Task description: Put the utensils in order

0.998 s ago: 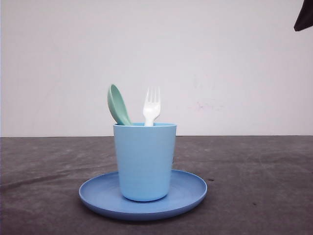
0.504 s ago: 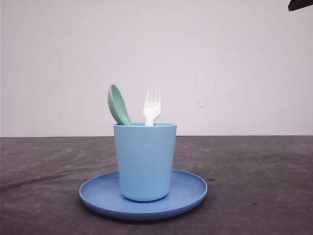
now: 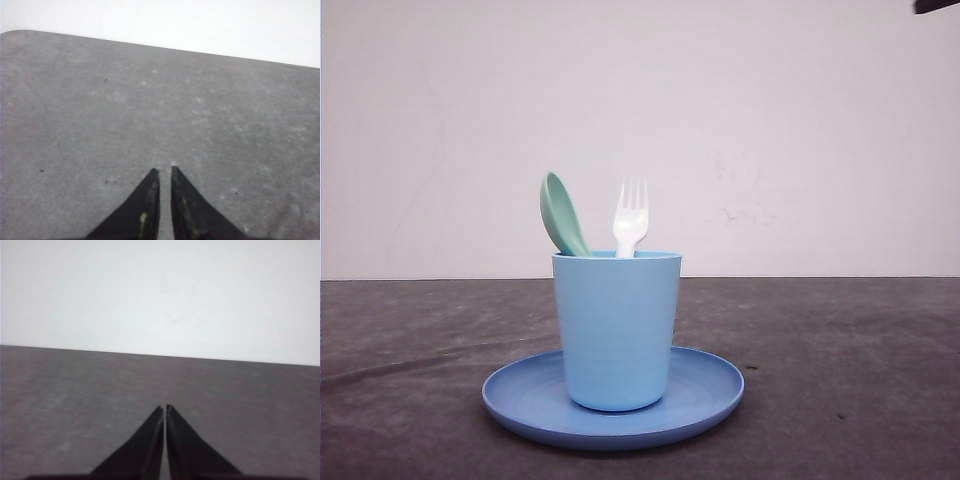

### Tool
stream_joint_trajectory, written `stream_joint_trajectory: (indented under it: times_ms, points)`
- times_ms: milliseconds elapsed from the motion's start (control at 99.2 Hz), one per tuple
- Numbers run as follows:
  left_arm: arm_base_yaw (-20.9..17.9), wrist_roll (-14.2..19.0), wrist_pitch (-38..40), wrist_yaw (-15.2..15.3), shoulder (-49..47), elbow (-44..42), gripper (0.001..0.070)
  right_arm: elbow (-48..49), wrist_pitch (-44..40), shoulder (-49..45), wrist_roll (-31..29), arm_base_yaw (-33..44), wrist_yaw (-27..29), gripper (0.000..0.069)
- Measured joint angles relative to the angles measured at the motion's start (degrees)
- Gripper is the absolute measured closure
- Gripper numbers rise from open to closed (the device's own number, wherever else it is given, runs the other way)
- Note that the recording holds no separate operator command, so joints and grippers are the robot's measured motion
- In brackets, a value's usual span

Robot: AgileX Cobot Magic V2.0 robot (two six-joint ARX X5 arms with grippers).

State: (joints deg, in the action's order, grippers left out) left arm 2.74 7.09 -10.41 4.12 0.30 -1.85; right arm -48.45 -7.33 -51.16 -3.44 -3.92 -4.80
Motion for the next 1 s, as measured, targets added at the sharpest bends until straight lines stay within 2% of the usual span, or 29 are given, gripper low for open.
stream_joint_trajectory:
  times_ms: [151,413,544,676,998]
  points:
    - [0.0,0.0,0.0,0.0,0.0,0.0,0.0694,9.2,-2.3,10.6,0.5,1.8,0.5,0.0682]
    - [0.0,0.0,0.0,0.0,0.0,0.0,0.0694,34.5,-2.8,32.3,0.6,2.2,0.3,0.0682]
    - [0.0,0.0,0.0,0.0,0.0,0.0,0.0694,43.2,-3.2,43.2,0.6,2.2,0.3,0.0682]
    - [0.0,0.0,0.0,0.0,0.0,0.0,0.0694,47.1,-3.1,50.7,0.6,2.2,0.5,0.0682]
    - [0.0,0.0,0.0,0.0,0.0,0.0,0.0694,47.5,-2.4,50.9,0.7,2.2,0.5,0.0682]
